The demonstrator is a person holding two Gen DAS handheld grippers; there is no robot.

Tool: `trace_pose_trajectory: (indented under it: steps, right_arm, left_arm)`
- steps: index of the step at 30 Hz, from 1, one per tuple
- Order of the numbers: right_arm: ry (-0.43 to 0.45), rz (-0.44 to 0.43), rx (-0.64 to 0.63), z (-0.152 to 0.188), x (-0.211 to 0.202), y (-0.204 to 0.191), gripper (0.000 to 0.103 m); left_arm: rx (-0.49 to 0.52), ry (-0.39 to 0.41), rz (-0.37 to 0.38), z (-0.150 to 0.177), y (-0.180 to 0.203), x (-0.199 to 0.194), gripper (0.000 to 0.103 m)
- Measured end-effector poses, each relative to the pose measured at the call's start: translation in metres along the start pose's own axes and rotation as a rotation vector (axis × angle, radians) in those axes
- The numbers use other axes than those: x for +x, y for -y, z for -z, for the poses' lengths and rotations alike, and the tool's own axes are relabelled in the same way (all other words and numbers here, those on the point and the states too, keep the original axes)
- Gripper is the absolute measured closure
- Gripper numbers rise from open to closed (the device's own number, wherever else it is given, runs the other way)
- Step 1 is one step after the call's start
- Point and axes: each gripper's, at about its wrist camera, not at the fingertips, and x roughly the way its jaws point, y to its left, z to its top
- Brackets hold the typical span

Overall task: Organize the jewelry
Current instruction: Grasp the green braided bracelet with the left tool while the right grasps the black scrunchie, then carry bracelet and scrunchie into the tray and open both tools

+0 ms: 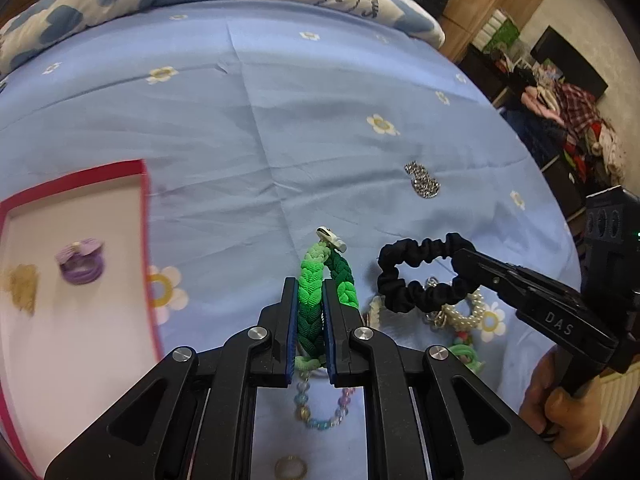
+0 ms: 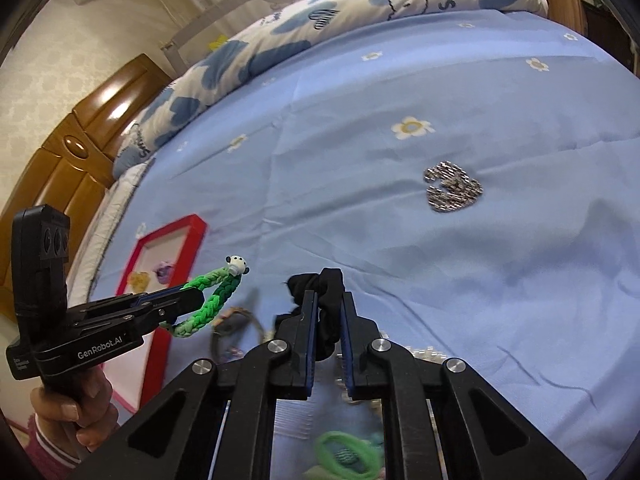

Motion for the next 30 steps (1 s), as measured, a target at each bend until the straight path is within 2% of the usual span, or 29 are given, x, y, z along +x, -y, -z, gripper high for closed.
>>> trace_pose_trajectory:
  steps: [14, 21, 30]
  right_arm:
    - [0.021, -0.1, -0.079, 0.0, -0.004, -0.069, 0.093]
    - [0.002, -0.158, -0.133, 0.005, 0.012, -0.113, 0.093]
    - [-0.028, -0.224, -0.201, 0.011, 0.038, -0.169, 0.093]
  left_arm:
    - [-0.127, 0.076, -0.03, 0.031, -0.054, -0.054, 0.094]
    - [-0.203, 0.115, -0.072, 0.046, -0.094, -0.081, 0.094]
    - [-0.293, 0.131, -0.121, 0.061, -0.142, -0.096, 0.094]
